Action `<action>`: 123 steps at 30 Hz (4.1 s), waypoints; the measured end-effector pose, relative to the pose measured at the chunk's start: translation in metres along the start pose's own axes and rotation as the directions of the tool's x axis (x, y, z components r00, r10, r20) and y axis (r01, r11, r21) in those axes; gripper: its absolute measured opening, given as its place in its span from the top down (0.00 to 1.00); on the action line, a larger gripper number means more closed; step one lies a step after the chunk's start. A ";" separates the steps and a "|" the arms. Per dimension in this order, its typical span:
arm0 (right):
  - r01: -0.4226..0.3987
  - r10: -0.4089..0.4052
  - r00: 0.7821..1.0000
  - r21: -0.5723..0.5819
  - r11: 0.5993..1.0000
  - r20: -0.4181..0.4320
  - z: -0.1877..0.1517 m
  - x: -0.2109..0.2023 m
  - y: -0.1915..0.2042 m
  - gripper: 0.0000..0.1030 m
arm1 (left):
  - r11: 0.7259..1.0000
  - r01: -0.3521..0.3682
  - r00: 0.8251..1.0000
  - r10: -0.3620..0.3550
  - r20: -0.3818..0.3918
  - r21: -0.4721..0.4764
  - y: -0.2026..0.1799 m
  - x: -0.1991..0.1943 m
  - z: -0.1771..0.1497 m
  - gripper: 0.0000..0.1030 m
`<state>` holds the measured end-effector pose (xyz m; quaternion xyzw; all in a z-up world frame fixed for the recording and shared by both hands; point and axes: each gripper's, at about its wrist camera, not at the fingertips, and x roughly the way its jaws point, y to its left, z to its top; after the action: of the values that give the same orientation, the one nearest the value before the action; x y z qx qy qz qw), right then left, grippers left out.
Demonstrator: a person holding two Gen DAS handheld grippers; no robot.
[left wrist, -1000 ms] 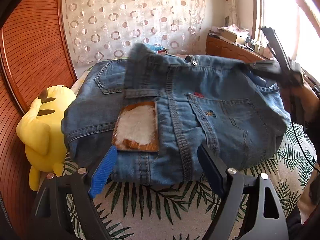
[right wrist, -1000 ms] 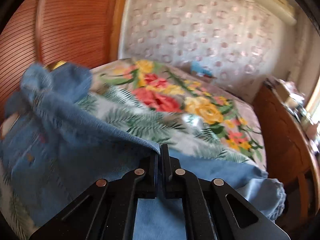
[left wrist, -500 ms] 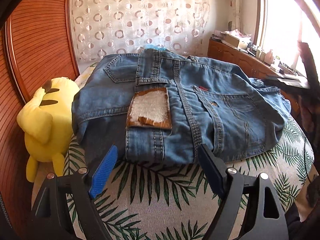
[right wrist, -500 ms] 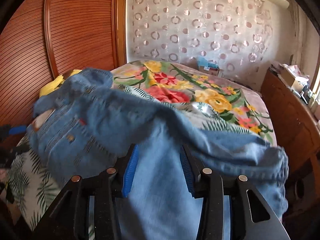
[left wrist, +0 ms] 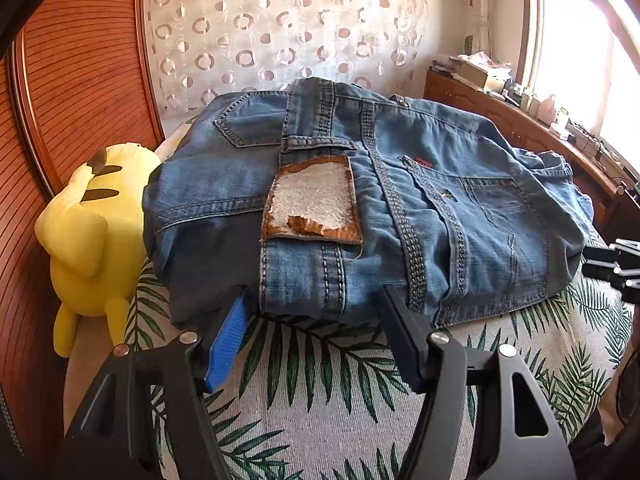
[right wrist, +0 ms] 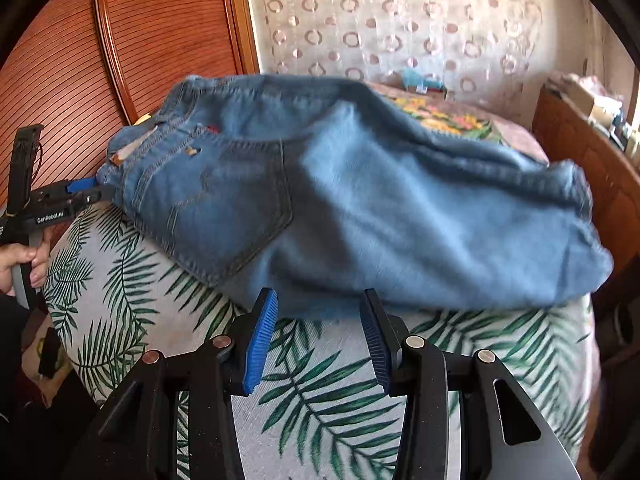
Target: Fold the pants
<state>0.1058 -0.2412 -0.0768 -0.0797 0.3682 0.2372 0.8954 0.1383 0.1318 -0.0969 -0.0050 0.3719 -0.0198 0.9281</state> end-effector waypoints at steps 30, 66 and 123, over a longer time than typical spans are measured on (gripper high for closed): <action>0.005 -0.003 0.998 -0.035 0.999 0.062 0.006 0.034 0.023 1.00 | 0.996 -0.033 0.999 0.031 0.031 0.082 -0.011 -0.009 0.002 0.80; 0.029 -0.020 0.997 -0.108 0.994 0.079 0.011 0.028 0.045 0.99 | 0.992 -0.055 0.972 0.026 0.235 0.118 -0.049 -0.092 0.038 0.87; 0.226 -0.272 0.958 0.337 0.914 0.095 -0.039 -0.024 -0.137 0.60 | 0.968 0.188 0.972 -0.208 0.111 0.165 -0.154 -0.045 0.014 0.23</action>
<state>0.1325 -0.3819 -0.0920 0.0384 0.3253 0.0624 0.9428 0.1106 -0.0199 -0.0516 0.0281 0.3068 -0.1409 0.9409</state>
